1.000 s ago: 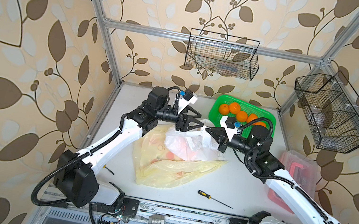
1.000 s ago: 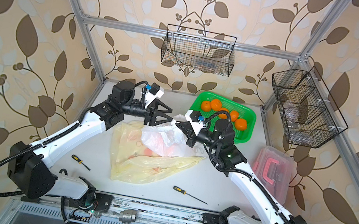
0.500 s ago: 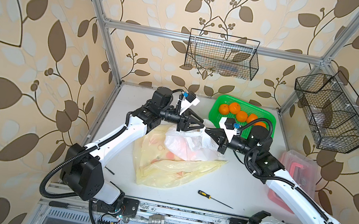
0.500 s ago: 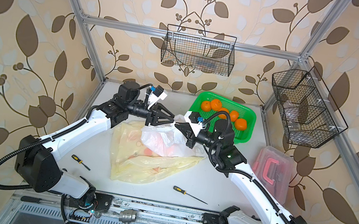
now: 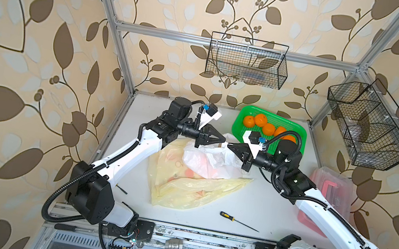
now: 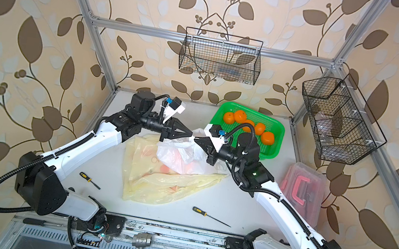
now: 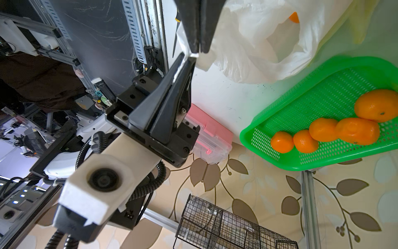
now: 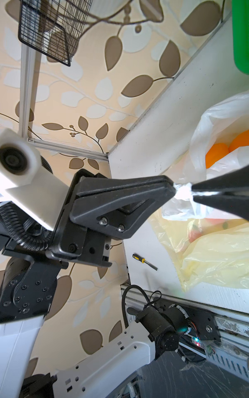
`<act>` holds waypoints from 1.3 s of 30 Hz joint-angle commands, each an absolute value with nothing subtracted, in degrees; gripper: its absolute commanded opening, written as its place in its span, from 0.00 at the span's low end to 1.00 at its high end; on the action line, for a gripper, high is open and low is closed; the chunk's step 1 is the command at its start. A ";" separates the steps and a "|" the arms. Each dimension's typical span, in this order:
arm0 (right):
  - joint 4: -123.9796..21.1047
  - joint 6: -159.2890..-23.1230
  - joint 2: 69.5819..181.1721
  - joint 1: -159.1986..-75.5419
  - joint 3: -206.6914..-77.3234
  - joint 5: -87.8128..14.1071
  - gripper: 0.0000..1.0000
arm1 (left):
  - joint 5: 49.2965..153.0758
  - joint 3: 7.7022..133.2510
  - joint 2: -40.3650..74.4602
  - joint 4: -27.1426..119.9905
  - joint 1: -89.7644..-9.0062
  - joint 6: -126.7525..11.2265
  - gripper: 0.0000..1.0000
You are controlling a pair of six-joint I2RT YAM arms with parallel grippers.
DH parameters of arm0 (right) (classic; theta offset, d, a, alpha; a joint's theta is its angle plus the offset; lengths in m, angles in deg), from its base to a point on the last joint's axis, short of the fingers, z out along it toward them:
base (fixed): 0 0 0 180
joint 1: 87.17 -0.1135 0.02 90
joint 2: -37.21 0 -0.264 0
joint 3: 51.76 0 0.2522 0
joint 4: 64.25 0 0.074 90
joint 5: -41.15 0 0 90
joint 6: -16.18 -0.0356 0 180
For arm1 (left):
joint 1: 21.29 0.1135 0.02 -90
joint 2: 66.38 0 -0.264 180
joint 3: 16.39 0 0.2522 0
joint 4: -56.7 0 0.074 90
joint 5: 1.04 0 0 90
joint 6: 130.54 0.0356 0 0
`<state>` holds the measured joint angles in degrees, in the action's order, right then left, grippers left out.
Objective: Place the oranges into plastic bags & tie knots
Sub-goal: Tie the plastic bag at the center of the board.
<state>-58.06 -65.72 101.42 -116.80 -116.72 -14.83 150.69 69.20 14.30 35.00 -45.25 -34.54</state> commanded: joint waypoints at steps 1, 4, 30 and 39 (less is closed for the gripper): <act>-56.47 -64.08 99.36 -116.85 -116.44 -16.17 0.00 | 146.16 68.80 10.55 35.92 -44.84 -33.46 0.00; -56.12 -64.48 98.26 -116.48 -115.14 -16.63 0.00 | 143.30 68.27 9.70 37.03 -44.67 -34.29 0.00; -58.12 -69.16 99.45 -115.36 -114.55 -21.31 0.00 | 139.32 68.53 13.03 46.90 -43.87 -43.27 0.99; -58.88 -70.03 99.81 -115.47 -114.74 -22.12 0.00 | 147.39 72.99 20.39 50.21 -44.35 -45.72 0.99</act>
